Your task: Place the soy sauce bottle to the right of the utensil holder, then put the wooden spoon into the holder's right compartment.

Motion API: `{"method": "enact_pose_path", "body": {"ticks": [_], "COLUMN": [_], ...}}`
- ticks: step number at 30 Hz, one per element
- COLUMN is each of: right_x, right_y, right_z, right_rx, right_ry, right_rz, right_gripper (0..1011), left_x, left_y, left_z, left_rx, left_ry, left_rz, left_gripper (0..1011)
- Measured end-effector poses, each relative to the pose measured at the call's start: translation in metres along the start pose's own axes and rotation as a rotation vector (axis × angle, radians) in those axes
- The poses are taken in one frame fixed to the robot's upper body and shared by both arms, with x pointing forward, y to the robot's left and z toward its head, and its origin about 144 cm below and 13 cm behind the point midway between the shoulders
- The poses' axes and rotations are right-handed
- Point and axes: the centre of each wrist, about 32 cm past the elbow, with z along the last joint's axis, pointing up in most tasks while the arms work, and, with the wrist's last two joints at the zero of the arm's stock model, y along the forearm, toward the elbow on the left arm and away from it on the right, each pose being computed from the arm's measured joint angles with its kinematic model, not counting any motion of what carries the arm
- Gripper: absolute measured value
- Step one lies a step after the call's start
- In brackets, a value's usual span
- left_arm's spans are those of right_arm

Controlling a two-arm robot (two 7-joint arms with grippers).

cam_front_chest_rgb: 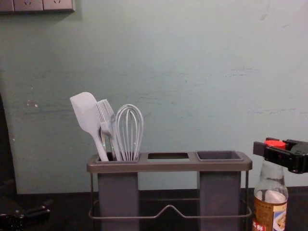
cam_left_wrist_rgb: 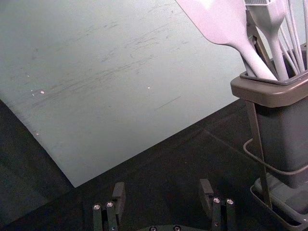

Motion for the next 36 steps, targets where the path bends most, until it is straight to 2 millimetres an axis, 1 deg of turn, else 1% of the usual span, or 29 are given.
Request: {"method": "enact_pose_path", "body": {"ticks": [28, 31, 32, 35, 36], "right_x": [-0.0010, -0.0005, -0.0004, -0.0003, -0.0003], "right_y": [0.0024, 0.0027, 0.0030, 0.0032, 0.0032], "right_z": [-0.0048, -0.0046, -0.0047, -0.0047, -0.0047], "right_rx": [0.026, 0.026, 0.025, 0.024, 0.023], "right_ry": [0.038, 0.036, 0.036, 0.037, 0.037], "right_rz": [-0.020, -0.020, -0.020, -0.020, -0.021], "right_gripper": [392, 433, 488, 561, 599], "left_x": [0.0000, 0.0000, 0.0000, 0.0000, 0.0000], "left_y": [0.0000, 0.0000, 0.0000, 0.0000, 0.0000], "left_z": [0.0000, 0.0000, 0.0000, 0.0000, 0.0000], "left_rx": [0.000, 0.000, 0.000, 0.000, 0.000], "left_ry": [0.000, 0.000, 0.000, 0.000, 0.000], "left_rz": [0.000, 0.000, 0.000, 0.000, 0.000], "left_gripper": [1005, 1005, 1005, 1005, 1005]}}
